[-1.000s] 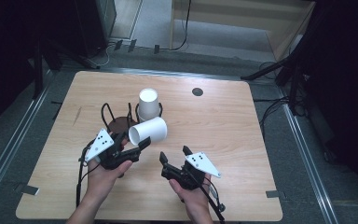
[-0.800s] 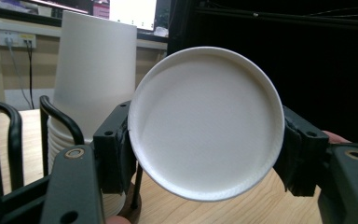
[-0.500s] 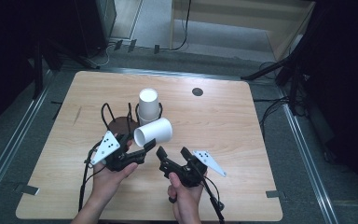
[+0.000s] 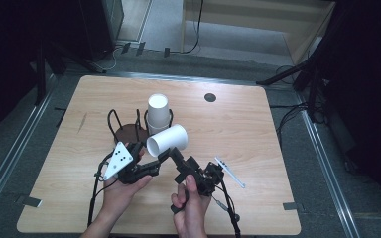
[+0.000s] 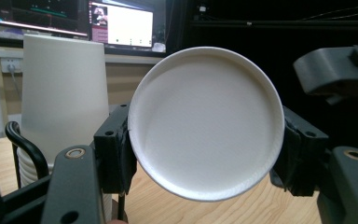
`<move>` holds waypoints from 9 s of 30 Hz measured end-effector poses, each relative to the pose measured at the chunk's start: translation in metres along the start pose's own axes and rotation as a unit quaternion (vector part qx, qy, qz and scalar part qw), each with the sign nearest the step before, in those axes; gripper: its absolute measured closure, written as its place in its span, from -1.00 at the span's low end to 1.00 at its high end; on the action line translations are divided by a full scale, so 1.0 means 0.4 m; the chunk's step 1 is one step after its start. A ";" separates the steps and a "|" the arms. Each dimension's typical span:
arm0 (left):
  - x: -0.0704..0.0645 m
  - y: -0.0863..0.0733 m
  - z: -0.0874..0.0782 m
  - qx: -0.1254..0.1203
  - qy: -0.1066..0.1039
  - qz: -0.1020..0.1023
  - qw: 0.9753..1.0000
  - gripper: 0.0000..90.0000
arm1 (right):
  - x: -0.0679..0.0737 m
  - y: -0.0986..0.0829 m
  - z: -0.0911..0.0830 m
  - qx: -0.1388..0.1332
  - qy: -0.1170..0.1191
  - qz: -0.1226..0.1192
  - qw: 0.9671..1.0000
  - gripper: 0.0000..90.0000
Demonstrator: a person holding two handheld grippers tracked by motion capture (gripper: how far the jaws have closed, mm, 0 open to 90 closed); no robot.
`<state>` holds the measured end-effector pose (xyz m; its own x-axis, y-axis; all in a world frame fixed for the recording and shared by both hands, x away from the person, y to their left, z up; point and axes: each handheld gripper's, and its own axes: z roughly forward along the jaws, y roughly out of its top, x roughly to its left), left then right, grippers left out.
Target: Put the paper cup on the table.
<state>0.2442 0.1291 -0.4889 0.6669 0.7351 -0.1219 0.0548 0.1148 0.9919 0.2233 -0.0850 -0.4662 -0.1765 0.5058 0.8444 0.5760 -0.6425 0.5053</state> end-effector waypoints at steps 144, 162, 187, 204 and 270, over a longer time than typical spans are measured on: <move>0.321 -0.098 -0.408 0.169 0.254 -0.057 0.950 -1.00 | -0.053 0.195 0.031 -0.163 0.003 -0.395 0.904 -0.36; 0.341 -0.101 -0.446 0.144 0.260 -0.073 0.952 -1.00 | -0.135 0.306 0.090 -0.149 -0.065 -0.424 0.891 -0.36; 0.343 -0.102 -0.455 0.132 0.257 -0.085 0.954 -1.00 | -0.297 0.370 0.214 -0.142 -0.178 -0.421 0.878 -0.36; 0.342 -0.102 -0.454 0.132 0.256 -0.084 0.954 -1.00 | -0.368 0.387 0.253 -0.102 -0.223 -0.419 0.874 -0.37; 0.342 -0.103 -0.455 0.129 0.256 -0.088 0.954 -1.00 | -0.324 0.337 -0.045 -0.027 -0.159 -0.406 0.900 -1.00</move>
<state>0.1981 0.3466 -0.5529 0.1835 0.9571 -0.2244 0.3577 0.1476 0.9221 0.3097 -0.2476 -0.5043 -0.2792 0.9545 0.1043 0.3188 -0.0103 0.9478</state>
